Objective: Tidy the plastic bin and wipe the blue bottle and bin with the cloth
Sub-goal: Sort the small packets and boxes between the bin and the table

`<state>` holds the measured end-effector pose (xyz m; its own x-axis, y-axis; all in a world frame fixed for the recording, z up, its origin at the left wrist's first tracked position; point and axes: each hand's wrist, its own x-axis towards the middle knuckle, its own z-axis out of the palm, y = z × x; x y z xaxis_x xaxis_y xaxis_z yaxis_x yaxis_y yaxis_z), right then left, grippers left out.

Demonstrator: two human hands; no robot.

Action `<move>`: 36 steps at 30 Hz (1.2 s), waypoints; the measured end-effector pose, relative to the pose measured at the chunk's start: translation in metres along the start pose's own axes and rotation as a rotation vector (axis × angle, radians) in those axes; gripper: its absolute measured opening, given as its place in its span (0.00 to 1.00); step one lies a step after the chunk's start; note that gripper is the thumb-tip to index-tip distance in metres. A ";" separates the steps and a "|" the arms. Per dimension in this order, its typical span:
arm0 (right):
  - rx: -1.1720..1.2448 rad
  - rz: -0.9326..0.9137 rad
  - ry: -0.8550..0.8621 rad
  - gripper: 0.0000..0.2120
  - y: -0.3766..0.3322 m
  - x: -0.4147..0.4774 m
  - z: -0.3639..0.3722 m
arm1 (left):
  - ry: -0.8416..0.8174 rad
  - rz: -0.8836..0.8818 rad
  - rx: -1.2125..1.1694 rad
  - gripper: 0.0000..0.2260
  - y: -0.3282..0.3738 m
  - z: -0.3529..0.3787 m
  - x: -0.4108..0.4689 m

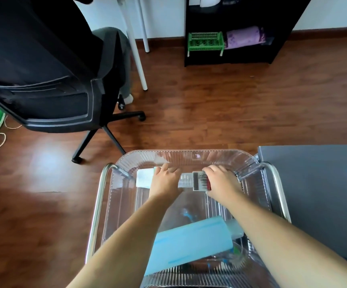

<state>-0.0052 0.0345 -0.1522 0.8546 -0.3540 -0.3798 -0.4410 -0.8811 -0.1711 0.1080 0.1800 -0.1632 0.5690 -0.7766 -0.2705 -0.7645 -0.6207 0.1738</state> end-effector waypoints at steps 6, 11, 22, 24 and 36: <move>0.045 0.063 0.010 0.28 -0.004 -0.005 0.001 | 0.071 -0.027 -0.057 0.22 -0.005 -0.002 -0.007; 0.052 0.089 0.014 0.26 -0.004 -0.004 0.000 | 0.080 -0.066 -0.088 0.22 -0.008 -0.006 -0.002; -0.007 0.084 0.009 0.25 -0.009 -0.006 0.000 | 0.101 -0.119 -0.095 0.22 -0.009 -0.002 0.001; 0.005 0.074 0.014 0.25 -0.011 -0.005 -0.001 | 0.107 -0.120 -0.095 0.22 -0.011 -0.004 0.000; 0.092 0.037 0.134 0.23 -0.022 -0.030 -0.071 | 0.149 -0.040 -0.093 0.18 -0.015 -0.085 -0.039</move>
<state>-0.0018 0.0417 -0.0722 0.8635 -0.4296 -0.2642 -0.4908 -0.8363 -0.2442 0.1232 0.2105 -0.0746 0.6424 -0.7541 -0.1365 -0.7131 -0.6534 0.2540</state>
